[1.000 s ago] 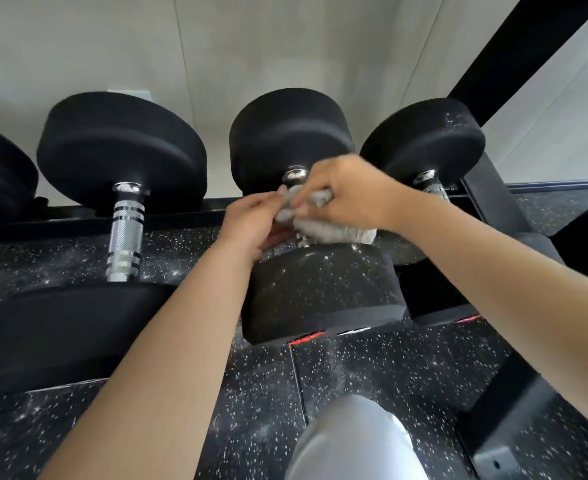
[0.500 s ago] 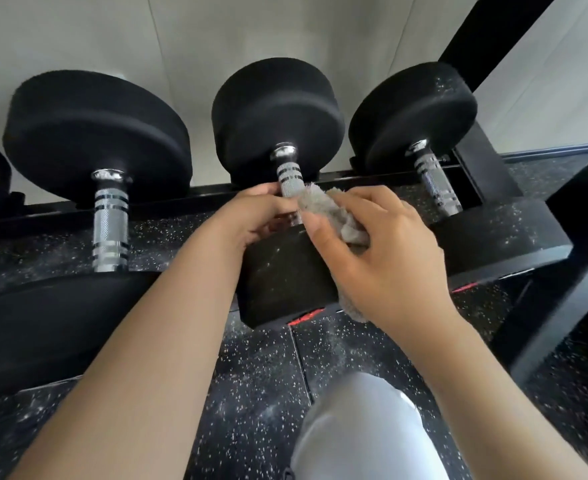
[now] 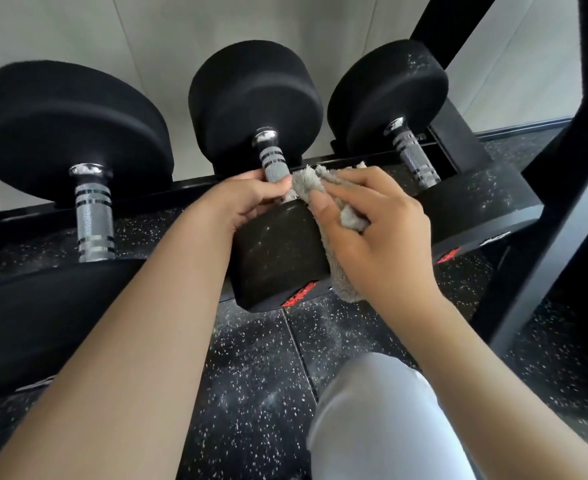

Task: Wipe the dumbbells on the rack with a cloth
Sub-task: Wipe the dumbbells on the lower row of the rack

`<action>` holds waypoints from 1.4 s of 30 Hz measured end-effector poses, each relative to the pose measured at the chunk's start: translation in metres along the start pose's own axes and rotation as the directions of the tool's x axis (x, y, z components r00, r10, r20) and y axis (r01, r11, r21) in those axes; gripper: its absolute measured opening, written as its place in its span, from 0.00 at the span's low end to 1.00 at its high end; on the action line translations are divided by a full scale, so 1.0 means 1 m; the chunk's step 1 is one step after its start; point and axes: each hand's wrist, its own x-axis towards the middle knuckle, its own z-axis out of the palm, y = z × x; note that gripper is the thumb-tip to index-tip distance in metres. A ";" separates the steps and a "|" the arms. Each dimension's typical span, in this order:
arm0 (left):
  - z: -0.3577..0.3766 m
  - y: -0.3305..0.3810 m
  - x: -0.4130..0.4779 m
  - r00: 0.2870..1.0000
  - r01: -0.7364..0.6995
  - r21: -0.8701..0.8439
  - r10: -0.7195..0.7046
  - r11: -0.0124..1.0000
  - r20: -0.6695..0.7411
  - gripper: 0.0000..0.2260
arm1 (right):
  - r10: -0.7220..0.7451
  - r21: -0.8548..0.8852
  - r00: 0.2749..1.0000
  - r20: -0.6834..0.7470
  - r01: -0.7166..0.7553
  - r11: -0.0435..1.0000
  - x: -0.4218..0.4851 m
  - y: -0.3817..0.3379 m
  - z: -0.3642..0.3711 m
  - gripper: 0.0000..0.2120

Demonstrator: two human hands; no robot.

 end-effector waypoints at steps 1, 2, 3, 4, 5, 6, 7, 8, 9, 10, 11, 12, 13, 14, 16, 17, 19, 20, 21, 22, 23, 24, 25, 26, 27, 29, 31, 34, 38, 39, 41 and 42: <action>0.000 0.000 0.001 1.000 0.000 0.002 0.000 1.000 -0.004 0.17 | 0.010 0.028 1.000 0.027 -0.010 1.000 0.005 0.003 0.000 0.13; 0.000 0.000 0.001 1.000 0.005 0.010 -0.005 1.000 -0.004 0.18 | 0.021 0.058 0.998 0.066 -0.025 0.998 0.011 0.005 -0.001 0.12; 0.001 0.001 0.002 1.000 0.011 0.018 -0.011 1.000 -0.005 0.18 | 0.034 0.097 0.994 0.101 -0.044 0.994 0.014 0.008 -0.002 0.12; 0.002 0.001 0.001 1.000 0.021 0.022 -0.021 1.000 -0.007 0.18 | 0.044 0.143 0.992 0.118 -0.061 0.988 0.015 0.010 -0.004 0.12; 0.002 0.002 -0.001 0.999 0.034 0.017 -0.034 0.999 -0.017 0.17 | 0.064 0.192 0.991 0.120 -0.086 0.978 0.013 0.014 -0.005 0.11; 0.004 0.003 -0.003 0.999 0.045 0.009 -0.045 0.999 -0.027 0.16 | 0.100 0.229 0.989 0.110 -0.124 0.966 0.012 0.019 -0.008 0.09; 0.005 0.003 -0.004 0.998 0.050 -0.001 -0.050 0.999 -0.034 0.16 | 0.161 0.259 0.981 0.107 -0.184 0.948 0.011 0.024 -0.011 0.07; 0.005 0.003 -0.005 0.998 0.048 -0.005 -0.048 0.999 -0.037 0.15 | 0.250 0.284 0.962 0.113 -0.272 0.919 0.010 0.030 -0.012 0.05; 0.005 0.003 -0.005 0.998 0.042 0.000 -0.042 0.999 -0.037 0.15 | 0.352 0.308 0.927 0.128 -0.375 0.874 0.010 0.037 -0.013 0.06; 0.005 0.004 -0.005 0.999 0.038 0.011 -0.038 0.999 -0.035 0.15 | 0.447 0.323 0.882 0.150 -0.471 0.821 0.010 0.046 -0.015 0.09; 0.005 0.004 -0.004 0.999 0.038 0.020 -0.037 0.999 -0.033 0.15 | 0.512 0.337 0.842 0.172 -0.539 0.772 0.011 0.054 -0.016 0.16; 0.005 0.004 -0.005 0.999 0.040 0.023 -0.040 0.999 -0.031 0.14 | 0.543 0.333 0.817 0.193 -0.575 0.747 0.012 0.056 -0.016 0.22; 0.005 0.004 -0.005 0.999 0.041 0.019 -0.040 0.999 -0.033 0.14 | 0.550 0.318 0.811 0.197 -0.584 0.747 0.013 0.058 -0.017 0.25; 0.005 0.004 -0.005 0.999 0.040 0.012 -0.040 0.999 -0.034 0.14 | 0.530 0.303 0.826 0.191 -0.564 0.768 0.013 0.057 -0.016 0.24; 0.006 0.004 -0.005 0.999 0.037 -0.005 -0.038 0.999 -0.036 0.13 | 0.408 0.281 0.899 0.160 -0.438 0.854 0.014 0.046 -0.014 0.17; 0.006 0.004 -0.005 0.999 0.037 -0.010 -0.038 0.999 -0.037 0.13 | 0.311 0.238 0.941 0.131 -0.334 0.912 0.016 0.035 -0.013 0.12; 0.005 0.003 -0.005 0.998 0.041 -0.009 -0.041 0.999 -0.037 0.12 | 0.118 0.149 0.988 0.096 -0.131 0.980 0.016 0.019 -0.011 0.09; 0.005 0.003 -0.005 0.998 0.045 -0.017 -0.046 0.999 -0.039 0.12 | 0.106 0.156 0.990 0.091 -0.120 0.981 0.016 0.021 -0.011 0.08; 0.005 0.003 -0.004 0.998 0.047 -0.029 -0.049 0.998 -0.041 0.12 | 0.163 0.192 0.982 0.098 -0.179 0.965 0.015 0.025 -0.012 0.06; 0.005 0.002 -0.004 0.998 0.046 -0.029 -0.047 0.999 -0.040 0.11 | 0.259 0.230 0.960 0.110 -0.278 0.933 0.015 0.032 -0.014 0.06; 0.005 0.003 -0.004 0.998 0.044 -0.013 -0.044 0.999 -0.039 0.11 | 0.365 0.256 0.924 0.113 -0.382 0.888 0.014 0.041 -0.015 0.09; 0.005 0.003 -0.004 0.998 0.045 0.003 -0.045 0.999 -0.039 0.10 | 0.451 0.255 0.884 0.121 -0.467 0.847 0.013 0.050 -0.017 0.10; 0.005 0.003 -0.004 0.998 0.047 0.011 -0.047 0.999 -0.041 0.10 | 0.513 0.229 0.848 0.134 -0.530 0.816 0.013 0.057 -0.018 0.10; 0.005 0.003 -0.004 0.998 0.048 0.011 -0.047 0.999 -0.043 0.10 | 0.539 0.205 0.830 0.148 -0.558 0.804 0.012 0.061 -0.019 0.08; 0.005 0.004 -0.004 0.998 0.048 0.004 -0.048 0.999 -0.044 0.10 | 0.534 0.183 0.832 0.151 -0.554 0.812 0.013 0.061 -0.019 0.07; 0.006 0.004 -0.005 0.998 0.047 -0.012 -0.048 0.999 -0.048 0.11 | 0.448 0.186 0.887 0.113 -0.462 0.867 0.016 0.052 -0.018 0.08; 0.007 0.004 -0.006 0.997 0.045 -0.019 -0.046 0.999 -0.061 0.13 | 0.312 0.220 0.948 0.067 -0.319 0.922 0.020 0.039 -0.017 0.07; 0.006 0.003 -0.004 0.996 0.053 -0.036 -0.055 0.998 -0.068 0.14 | 0.234 0.235 0.972 0.023 -0.233 0.944 0.024 0.034 -0.014 0.05; 0.006 0.002 -0.002 0.998 0.035 -0.009 -0.036 0.999 -0.048 0.15 | 0.245 0.070 0.964 -0.102 -0.238 0.969 0.015 0.051 -0.010 0.16; 0.005 0.002 -0.001 0.998 0.035 -0.016 -0.036 0.999 -0.053 0.15 | 0.156 -0.052 0.968 -0.197 -0.170 0.984 0.012 0.053 -0.010 0.16; 0.005 0.002 0.000 0.998 0.030 -0.024 -0.031 0.999 -0.062 0.15 | 0.040 -0.170 0.963 -0.268 -0.088 0.981 0.009 0.050 -0.010 0.14; 0.005 0.002 0.000 0.997 0.026 -0.022 -0.028 0.999 -0.065 0.16 | 0.057 -0.121 0.977 -0.205 -0.083 0.989 0.007 0.045 -0.010 0.17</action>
